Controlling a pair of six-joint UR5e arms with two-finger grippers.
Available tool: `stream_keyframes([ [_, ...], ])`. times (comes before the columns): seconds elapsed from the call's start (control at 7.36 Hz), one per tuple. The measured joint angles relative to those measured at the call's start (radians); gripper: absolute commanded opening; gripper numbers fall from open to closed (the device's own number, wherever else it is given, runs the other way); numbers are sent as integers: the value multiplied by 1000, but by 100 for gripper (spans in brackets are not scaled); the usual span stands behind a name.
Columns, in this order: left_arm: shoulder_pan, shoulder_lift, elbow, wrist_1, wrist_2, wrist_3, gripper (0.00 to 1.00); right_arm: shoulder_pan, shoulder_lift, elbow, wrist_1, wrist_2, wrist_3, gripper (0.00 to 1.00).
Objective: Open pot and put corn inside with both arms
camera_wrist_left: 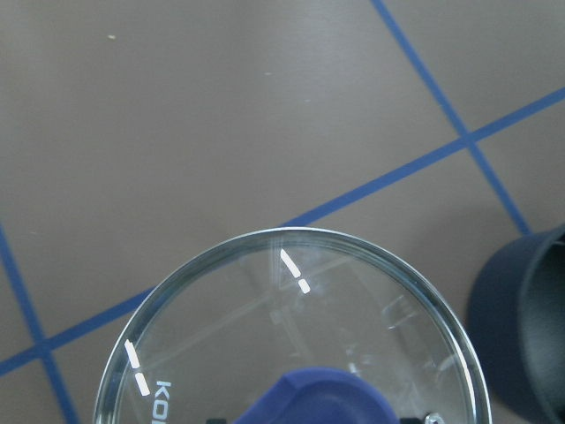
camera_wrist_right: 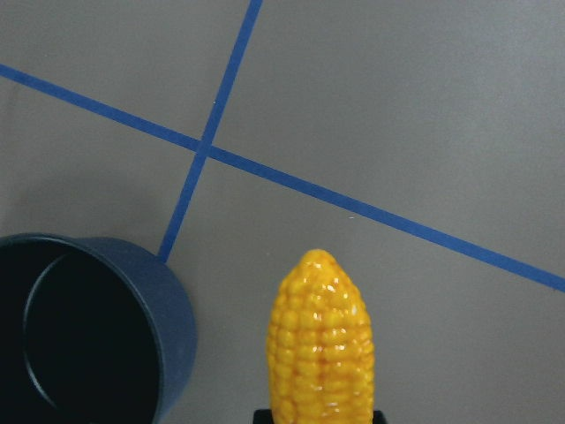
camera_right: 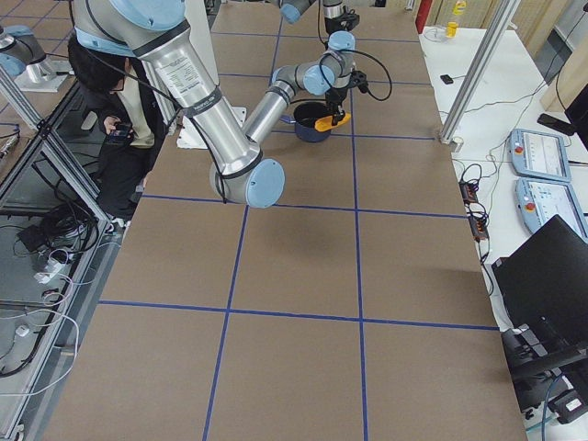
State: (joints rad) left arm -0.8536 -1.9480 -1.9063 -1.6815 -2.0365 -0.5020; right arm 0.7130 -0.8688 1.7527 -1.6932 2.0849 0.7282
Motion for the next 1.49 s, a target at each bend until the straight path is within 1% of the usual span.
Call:
stream_keyframes([
  [0.27,-84,83,38,-72,-68,120,68,-55,37,-8,0,-47,57,34],
  [0.54,-149,134,134,-194,-131,210,68,-104,87,-51,0,-93,96,35],
  [0.82,-186,177,218,-323,-183,243,68,-145,122,-100,34,-133,128,35],
  [1.09,-203,214,248,-384,-202,267,68,-172,131,-141,74,-161,136,36],
  [1.36,-213,235,256,-409,-208,275,68,-195,132,-160,90,-180,139,36],
  [1.49,-215,238,258,-413,-210,276,68,-205,133,-162,93,-188,146,39],
])
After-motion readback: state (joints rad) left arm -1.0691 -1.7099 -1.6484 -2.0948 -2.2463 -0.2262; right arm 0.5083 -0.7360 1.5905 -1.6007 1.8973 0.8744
